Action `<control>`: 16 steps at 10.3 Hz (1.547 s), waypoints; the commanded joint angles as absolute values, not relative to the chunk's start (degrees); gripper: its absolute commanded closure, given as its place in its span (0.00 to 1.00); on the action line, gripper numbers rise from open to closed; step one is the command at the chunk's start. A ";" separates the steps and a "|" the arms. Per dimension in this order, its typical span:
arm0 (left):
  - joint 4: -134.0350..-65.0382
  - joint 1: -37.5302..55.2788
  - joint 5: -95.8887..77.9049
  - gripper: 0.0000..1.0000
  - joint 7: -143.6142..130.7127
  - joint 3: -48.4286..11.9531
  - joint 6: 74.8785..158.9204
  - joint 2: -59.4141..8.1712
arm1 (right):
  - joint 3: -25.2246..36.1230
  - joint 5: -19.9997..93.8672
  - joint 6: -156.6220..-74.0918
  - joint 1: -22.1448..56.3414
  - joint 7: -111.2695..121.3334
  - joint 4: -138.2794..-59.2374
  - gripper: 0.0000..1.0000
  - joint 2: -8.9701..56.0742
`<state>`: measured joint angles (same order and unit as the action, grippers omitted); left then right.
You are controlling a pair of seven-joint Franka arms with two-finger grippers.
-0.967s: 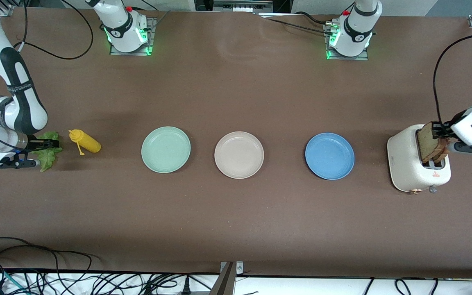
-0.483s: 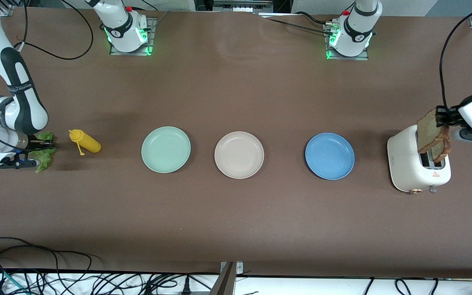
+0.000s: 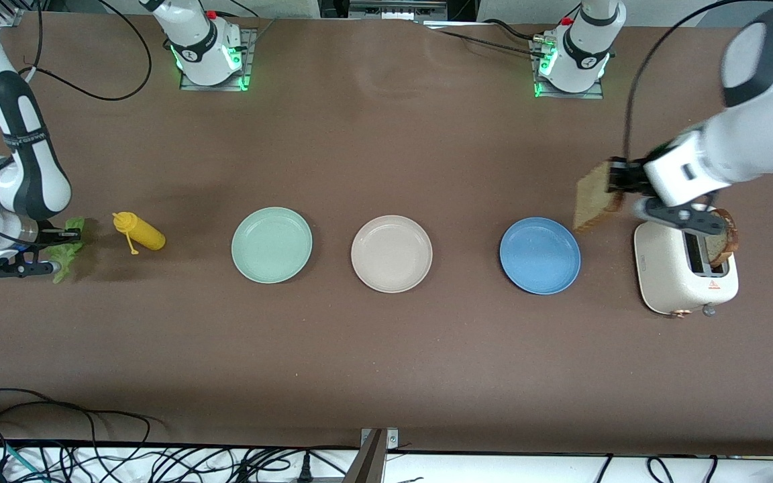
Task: Make sandwich on beige plate with both arms
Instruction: 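Pull a bread slice from the toaster with the left gripper onto the beige plate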
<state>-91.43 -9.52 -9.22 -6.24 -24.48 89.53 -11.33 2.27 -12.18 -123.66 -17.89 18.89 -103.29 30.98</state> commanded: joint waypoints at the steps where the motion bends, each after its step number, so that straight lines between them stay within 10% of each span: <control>1: -86.59 -1.96 -12.91 1.00 -21.56 -24.61 94.01 -17.82 | -0.17 -12.22 -116.49 -18.28 20.30 -103.71 1.00 23.84; 7: -86.31 9.57 -24.06 1.00 -35.50 -24.61 123.52 -28.47 | -13.95 -12.57 -89.77 -18.19 8.48 -90.54 1.00 17.94; 16: -88.32 14.15 -33.83 1.00 -34.72 -24.61 139.57 -39.81 | -19.69 -8.97 -86.40 -18.28 2.20 -91.14 1.00 13.97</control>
